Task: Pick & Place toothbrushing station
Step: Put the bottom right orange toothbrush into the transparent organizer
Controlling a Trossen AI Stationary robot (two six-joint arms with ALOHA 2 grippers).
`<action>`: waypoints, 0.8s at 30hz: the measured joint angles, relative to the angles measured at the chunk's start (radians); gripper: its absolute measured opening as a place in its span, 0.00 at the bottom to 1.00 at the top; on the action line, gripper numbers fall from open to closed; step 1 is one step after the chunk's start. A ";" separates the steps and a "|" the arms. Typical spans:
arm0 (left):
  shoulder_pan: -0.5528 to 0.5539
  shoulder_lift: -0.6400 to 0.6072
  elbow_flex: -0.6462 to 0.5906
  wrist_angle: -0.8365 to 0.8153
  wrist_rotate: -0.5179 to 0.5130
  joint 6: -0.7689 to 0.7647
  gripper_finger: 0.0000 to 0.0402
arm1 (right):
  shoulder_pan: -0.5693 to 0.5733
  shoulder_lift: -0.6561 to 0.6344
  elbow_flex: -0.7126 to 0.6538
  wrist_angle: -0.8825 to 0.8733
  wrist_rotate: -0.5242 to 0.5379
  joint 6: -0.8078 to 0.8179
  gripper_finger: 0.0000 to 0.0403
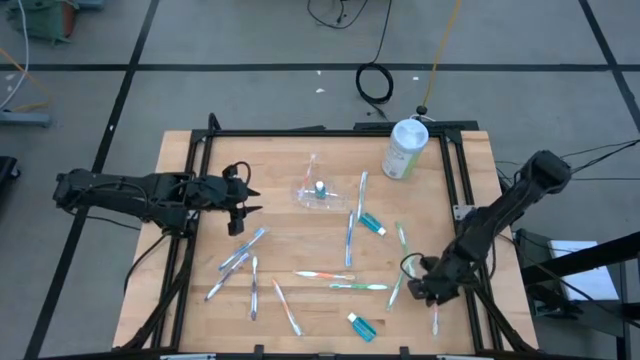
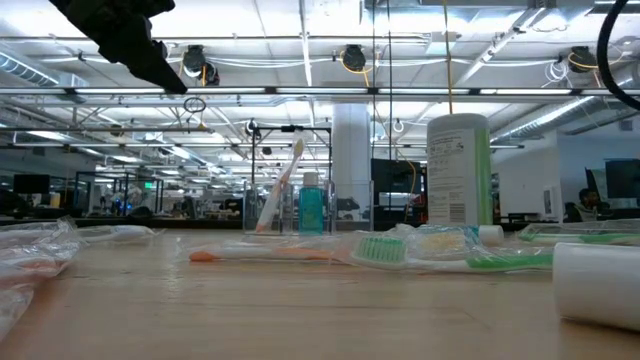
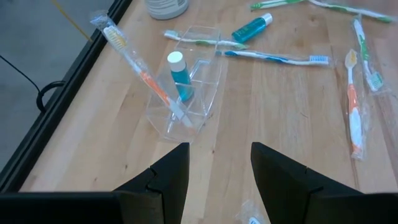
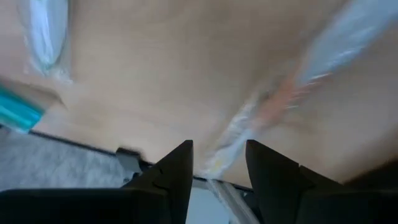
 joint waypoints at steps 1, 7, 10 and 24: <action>0.000 0.000 0.000 0.000 0.000 0.000 0.44 | 0.002 0.024 0.000 0.029 -0.001 -0.002 0.35; 0.000 0.000 0.000 0.006 0.000 0.000 0.44 | 0.004 0.102 0.000 0.078 -0.139 0.013 0.35; 0.000 0.000 0.000 0.006 0.000 -0.001 0.44 | 0.007 0.123 0.000 0.062 -0.194 0.013 0.35; 0.000 0.000 0.000 0.029 0.000 0.000 0.44 | 0.015 0.147 0.001 0.051 -0.104 -0.003 0.32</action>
